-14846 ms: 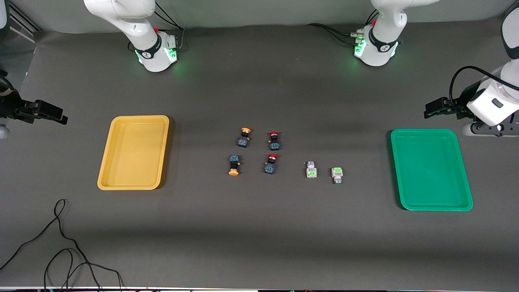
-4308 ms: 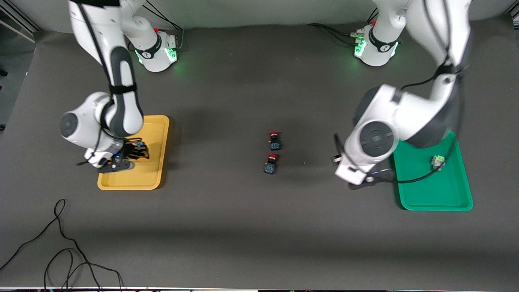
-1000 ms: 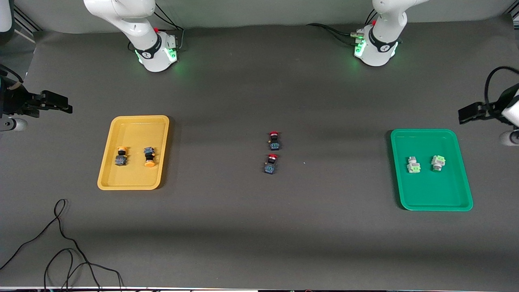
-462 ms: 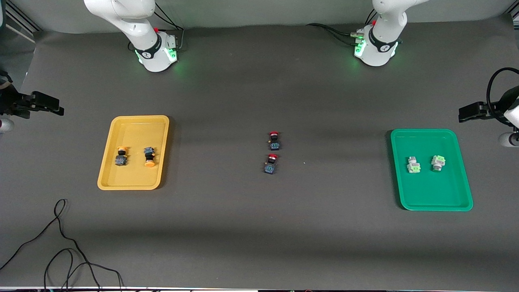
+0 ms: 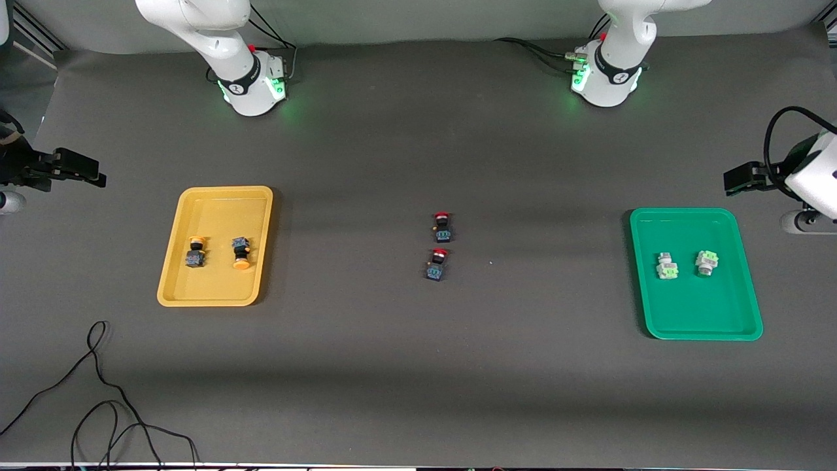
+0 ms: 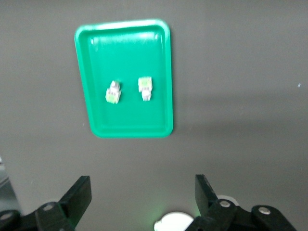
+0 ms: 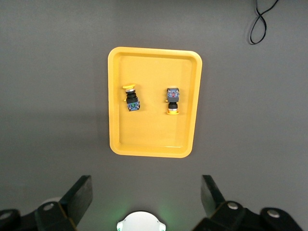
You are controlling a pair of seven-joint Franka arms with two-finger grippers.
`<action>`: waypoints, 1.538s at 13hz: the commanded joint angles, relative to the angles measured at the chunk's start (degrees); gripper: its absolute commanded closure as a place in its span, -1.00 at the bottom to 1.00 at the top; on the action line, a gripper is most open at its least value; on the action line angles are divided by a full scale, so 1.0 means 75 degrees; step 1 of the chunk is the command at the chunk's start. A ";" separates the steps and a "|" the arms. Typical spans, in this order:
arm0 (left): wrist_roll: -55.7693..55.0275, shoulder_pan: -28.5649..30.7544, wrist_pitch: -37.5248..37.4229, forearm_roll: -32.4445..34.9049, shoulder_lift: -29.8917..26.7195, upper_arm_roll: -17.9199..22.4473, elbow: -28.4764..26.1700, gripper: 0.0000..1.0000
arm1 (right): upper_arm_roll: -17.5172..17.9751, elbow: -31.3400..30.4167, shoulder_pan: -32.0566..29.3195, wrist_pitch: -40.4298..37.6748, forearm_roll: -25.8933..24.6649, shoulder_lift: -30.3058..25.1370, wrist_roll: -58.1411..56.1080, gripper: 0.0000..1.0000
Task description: Place green and yellow buttons in trays
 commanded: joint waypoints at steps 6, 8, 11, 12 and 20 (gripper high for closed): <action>0.0166 -0.0492 0.1040 -0.0398 -0.0820 0.0590 -0.1492 -0.94 | -0.0012 -0.0038 0.0008 0.0435 0.0081 -0.0026 0.0309 -1.00; 0.0166 -0.0492 0.1051 -0.0410 -0.0796 0.0590 -0.1468 -0.95 | -0.0012 -0.0049 -0.0004 0.0494 0.0093 -0.0015 0.0309 -1.00; 0.0143 -0.0515 0.1028 -0.0410 -0.0587 0.0567 -0.1049 -0.96 | -0.0036 -0.0038 -0.0027 0.0506 0.0197 0.0020 0.0333 -1.00; 0.0131 -0.0550 0.0958 -0.0410 -0.0481 0.0555 -0.0895 -0.96 | -0.0047 -0.0026 -0.0085 0.0506 0.0372 0.0020 0.0333 -1.00; 0.0096 -0.0539 0.0759 -0.0410 -0.0456 0.0531 -0.0894 -0.99 | -0.0059 -0.0026 -0.0074 0.0506 0.0397 0.0021 0.0309 -1.00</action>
